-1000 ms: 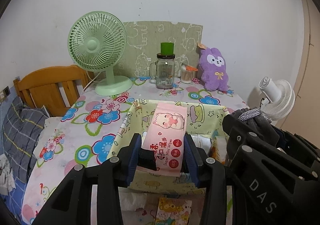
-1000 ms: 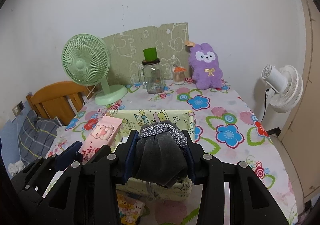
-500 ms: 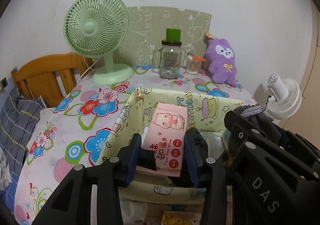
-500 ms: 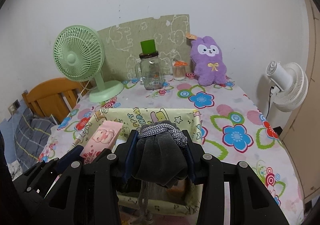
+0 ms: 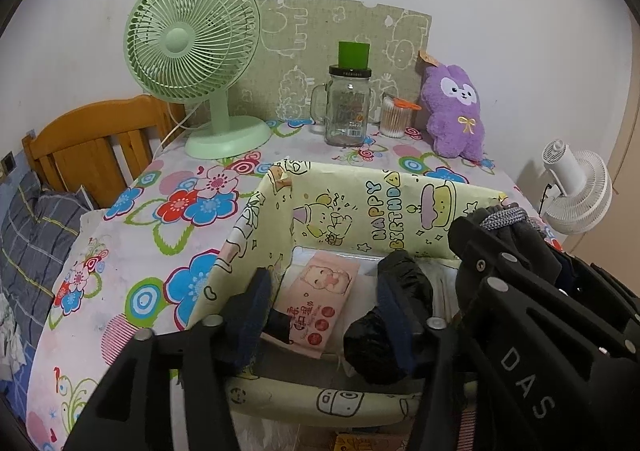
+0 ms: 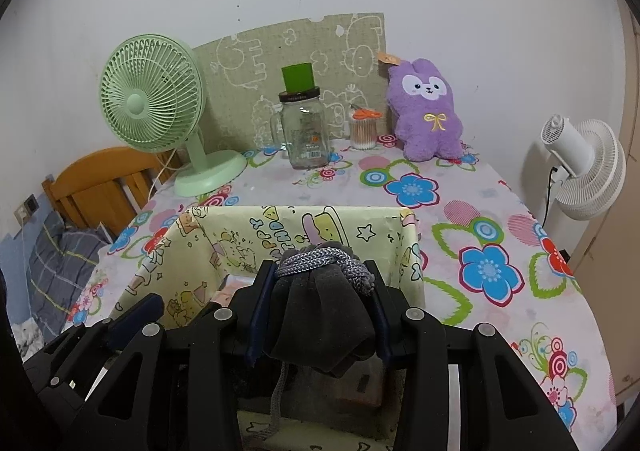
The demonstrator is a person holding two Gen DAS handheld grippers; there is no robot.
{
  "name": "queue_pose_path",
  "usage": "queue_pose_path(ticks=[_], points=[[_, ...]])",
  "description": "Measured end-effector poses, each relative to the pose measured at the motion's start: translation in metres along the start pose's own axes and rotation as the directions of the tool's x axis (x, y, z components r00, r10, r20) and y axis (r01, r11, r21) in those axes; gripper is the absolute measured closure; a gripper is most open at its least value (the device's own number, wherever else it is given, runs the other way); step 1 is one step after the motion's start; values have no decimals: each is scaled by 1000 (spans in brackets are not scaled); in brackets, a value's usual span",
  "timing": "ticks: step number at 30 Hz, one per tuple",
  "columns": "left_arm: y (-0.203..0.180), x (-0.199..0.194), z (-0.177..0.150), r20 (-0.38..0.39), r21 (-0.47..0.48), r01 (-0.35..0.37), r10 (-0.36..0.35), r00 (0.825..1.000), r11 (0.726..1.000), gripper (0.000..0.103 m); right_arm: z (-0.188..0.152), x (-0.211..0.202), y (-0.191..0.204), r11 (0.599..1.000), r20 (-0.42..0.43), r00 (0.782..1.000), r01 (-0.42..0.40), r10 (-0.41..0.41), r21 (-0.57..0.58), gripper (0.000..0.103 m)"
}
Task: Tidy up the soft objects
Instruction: 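Lower the pouch and wipes pack into the box and open both grippers, then withdraw both tools from the box toward the yellow cartoon box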
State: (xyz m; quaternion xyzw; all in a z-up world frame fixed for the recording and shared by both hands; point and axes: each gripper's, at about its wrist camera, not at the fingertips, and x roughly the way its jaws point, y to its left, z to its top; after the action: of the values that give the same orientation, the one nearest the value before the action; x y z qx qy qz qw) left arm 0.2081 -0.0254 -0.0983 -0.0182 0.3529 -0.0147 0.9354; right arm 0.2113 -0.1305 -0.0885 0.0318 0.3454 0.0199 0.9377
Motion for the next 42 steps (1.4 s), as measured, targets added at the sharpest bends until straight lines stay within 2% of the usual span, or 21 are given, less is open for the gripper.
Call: queue_pose_path(ticks=[3,9,19,24,30,42], points=[[-2,0,0,-1,4,6,-6,1000,1000,36,1,1,3,1000,6,1000,-2,2,-10,57],[-1,2,2,-13,0,9,-9,1000,1000,31,6,3,3,1000,27,999,-17,17,-15,57],[-9,7,1,-24,31,-18,19,1000,999,25,7,22,-1,998,-7,999,-53,53,-31,53],[-12,8,3,-31,25,-8,9,999,1000,22,10,18,-4,997,58,996,-58,61,-49,26],[-16,4,4,-23,32,-12,13,1000,999,20,13,17,-8,996,62,995,-77,79,-39,17],[-21,-25,6,33,45,-24,22,999,999,10,15,-10,-6,998,55,997,-57,59,-39,10]])
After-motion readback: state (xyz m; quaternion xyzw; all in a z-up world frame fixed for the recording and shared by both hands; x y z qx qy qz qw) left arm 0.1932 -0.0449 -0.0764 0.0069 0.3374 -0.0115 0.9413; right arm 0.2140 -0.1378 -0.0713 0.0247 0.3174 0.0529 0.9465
